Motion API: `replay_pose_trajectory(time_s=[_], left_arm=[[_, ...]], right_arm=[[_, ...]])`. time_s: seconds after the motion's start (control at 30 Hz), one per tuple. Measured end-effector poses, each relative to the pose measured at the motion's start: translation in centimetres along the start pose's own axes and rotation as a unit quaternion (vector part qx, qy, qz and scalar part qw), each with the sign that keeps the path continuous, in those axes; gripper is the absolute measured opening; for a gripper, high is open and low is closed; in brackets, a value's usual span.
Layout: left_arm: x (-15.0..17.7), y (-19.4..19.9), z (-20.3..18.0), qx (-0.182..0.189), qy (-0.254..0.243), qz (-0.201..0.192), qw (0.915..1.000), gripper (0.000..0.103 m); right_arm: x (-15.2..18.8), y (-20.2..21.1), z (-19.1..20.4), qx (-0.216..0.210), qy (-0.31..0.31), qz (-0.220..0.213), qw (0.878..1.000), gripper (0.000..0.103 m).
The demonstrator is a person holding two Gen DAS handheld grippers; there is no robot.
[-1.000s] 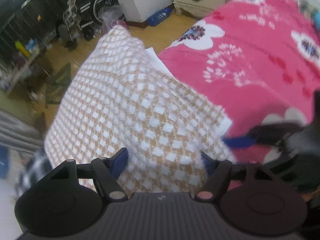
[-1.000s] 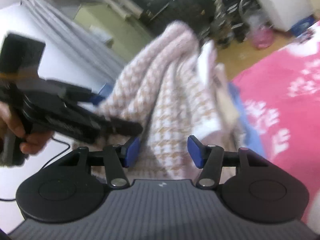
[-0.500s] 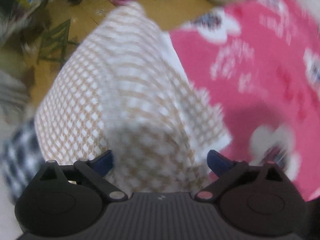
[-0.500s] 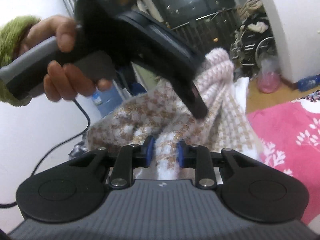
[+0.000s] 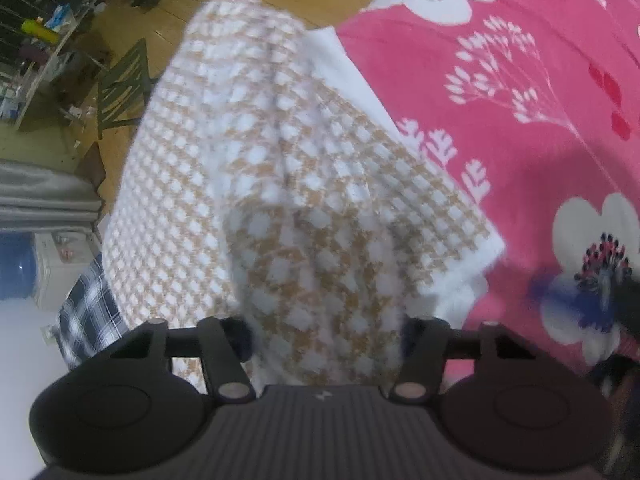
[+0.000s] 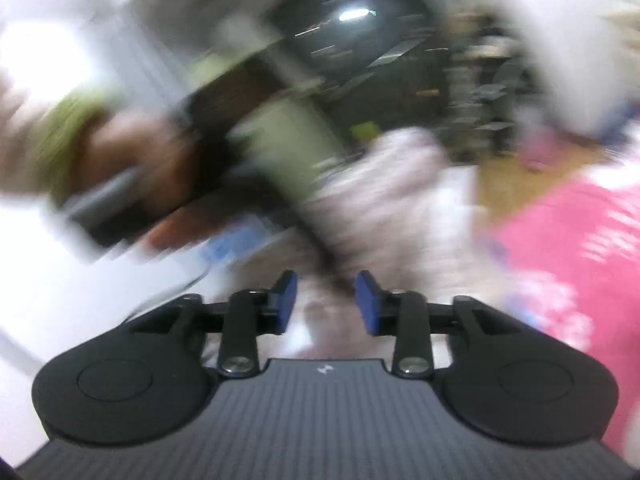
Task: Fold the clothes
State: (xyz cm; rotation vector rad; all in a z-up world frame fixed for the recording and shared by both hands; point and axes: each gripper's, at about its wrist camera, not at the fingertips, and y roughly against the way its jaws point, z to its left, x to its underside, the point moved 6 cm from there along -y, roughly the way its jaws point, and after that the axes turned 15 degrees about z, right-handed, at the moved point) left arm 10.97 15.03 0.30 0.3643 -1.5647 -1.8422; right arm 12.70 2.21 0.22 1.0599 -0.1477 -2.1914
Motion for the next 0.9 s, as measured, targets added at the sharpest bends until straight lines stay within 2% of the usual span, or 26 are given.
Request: replay_pose_trajectory(time_s=[0.07, 0.13, 0.23, 0.27, 0.33, 0.37, 0.43, 0.5, 0.57, 0.6, 0.63, 0.7, 0.8, 0.9], left_arm=[[0.6, 0.5, 0.5, 0.011, 0.004, -0.013, 0.9998, 0.053], [1.0, 1.1, 1.4, 0.028, 0.012, -0.025, 0.9992, 0.051], [1.8, 1.9, 2.7, 0.053, 0.02, -0.045, 0.9974, 0.05], [2.1, 2.1, 3.2, 0.06, 0.022, -0.05, 0.9967, 0.049], [2.7, 2.6, 4.1, 0.079, 0.025, -0.062, 0.9947, 0.048], [3.0, 2.9, 4.6, 0.089, 0.026, -0.068, 0.9933, 0.048], [3.4, 3.0, 5.4, 0.107, 0.03, -0.073, 0.9911, 0.048], [3.5, 2.9, 6.1, 0.125, 0.03, -0.084, 0.9882, 0.048], [3.7, 2.9, 6.7, 0.139, 0.027, -0.093, 0.9855, 0.048], [3.9, 2.8, 6.9, 0.146, 0.028, -0.096, 0.9841, 0.048], [4.0, 2.7, 7.2, 0.154, 0.029, -0.1, 0.9826, 0.048], [4.3, 2.8, 7.7, 0.167, 0.03, -0.108, 0.9796, 0.048], [4.6, 3.0, 8.6, 0.191, 0.034, -0.123, 0.9733, 0.047], [5.1, 4.0, 9.7, 0.204, 0.032, -0.135, 0.9691, 0.047]], right_arm=[[-0.8, 0.2, -4.0, 0.01, -0.052, 0.003, 0.999, 0.038], [-1.4, -0.7, -6.9, 0.033, -0.079, 0.012, 0.996, 0.039], [-1.6, -4.0, -8.7, 0.011, -0.078, 0.07, 0.994, 0.039], [-1.5, -4.4, -8.3, 0.01, -0.062, 0.085, 0.994, 0.036], [-1.3, -5.1, -7.5, 0.01, -0.03, 0.114, 0.993, 0.016], [-1.5, -5.0, -7.1, 0.025, -0.009, 0.114, 0.993, 0.014], [-1.6, -4.1, -6.0, 0.028, -0.003, 0.104, 0.994, 0.009], [-1.6, -3.5, -4.8, 0.03, 0.008, 0.093, 0.995, 0.008], [-1.3, -3.6, -3.5, 0.013, 0.005, 0.094, 0.995, 0.008], [-1.3, -5.0, -3.4, 0.006, -0.002, 0.102, 0.995, 0.008], [-0.8, -5.8, -3.2, 0.008, -0.004, 0.115, 0.993, 0.011], [-0.2, -7.6, -3.7, 0.033, -0.014, 0.131, 0.991, 0.012], [0.1, -8.1, -4.9, 0.034, -0.04, 0.128, 0.99, 0.009], [0.5, -7.8, -4.4, -0.037, -0.106, 0.124, 0.986, 0.006]])
